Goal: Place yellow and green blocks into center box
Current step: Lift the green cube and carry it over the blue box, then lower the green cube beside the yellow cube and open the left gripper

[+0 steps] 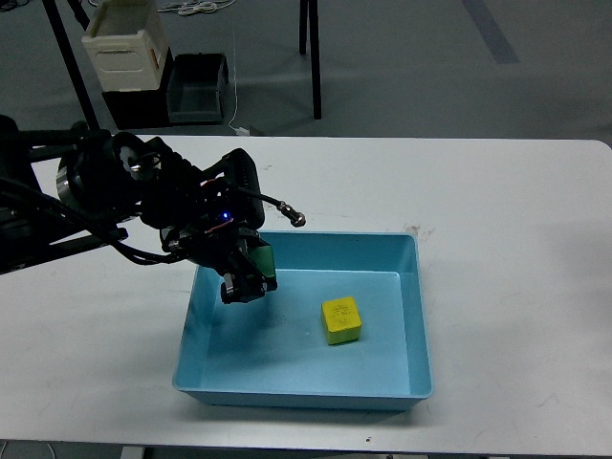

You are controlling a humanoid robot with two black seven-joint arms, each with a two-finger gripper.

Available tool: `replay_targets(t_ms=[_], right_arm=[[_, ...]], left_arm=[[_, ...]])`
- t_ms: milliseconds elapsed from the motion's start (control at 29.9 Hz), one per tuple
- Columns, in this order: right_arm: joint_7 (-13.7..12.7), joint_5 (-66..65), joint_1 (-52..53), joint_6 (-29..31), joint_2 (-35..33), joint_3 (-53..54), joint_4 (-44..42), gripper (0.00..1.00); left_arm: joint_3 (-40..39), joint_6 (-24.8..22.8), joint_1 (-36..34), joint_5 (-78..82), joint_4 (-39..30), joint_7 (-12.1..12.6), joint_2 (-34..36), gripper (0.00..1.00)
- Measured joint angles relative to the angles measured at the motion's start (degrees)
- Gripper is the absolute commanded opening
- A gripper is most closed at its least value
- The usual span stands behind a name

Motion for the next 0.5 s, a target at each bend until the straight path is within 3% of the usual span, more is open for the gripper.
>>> replay_targets(t_ms=[234, 368, 502], right_arm=[[0.0, -0.02, 0.09, 0.0, 0.46, -0.08, 0.0, 1.0], [0.0, -0.06, 0.09, 0.0, 0.48, -0.08, -0.11, 1.0], [0.0, -0.04, 0.11, 0.0, 0.49, -0.08, -0.17, 1.0]], left_arm=[[0.16, 0.0, 2.07, 0.83, 4.89, 0.0, -4.23, 0.23], [0.19, 0.0, 3.58, 1.12, 5.31, 0.0, -4.55, 0.3], [0.11, 0.0, 4.94, 1.13, 5.32, 0.0, -4.58, 0.44]])
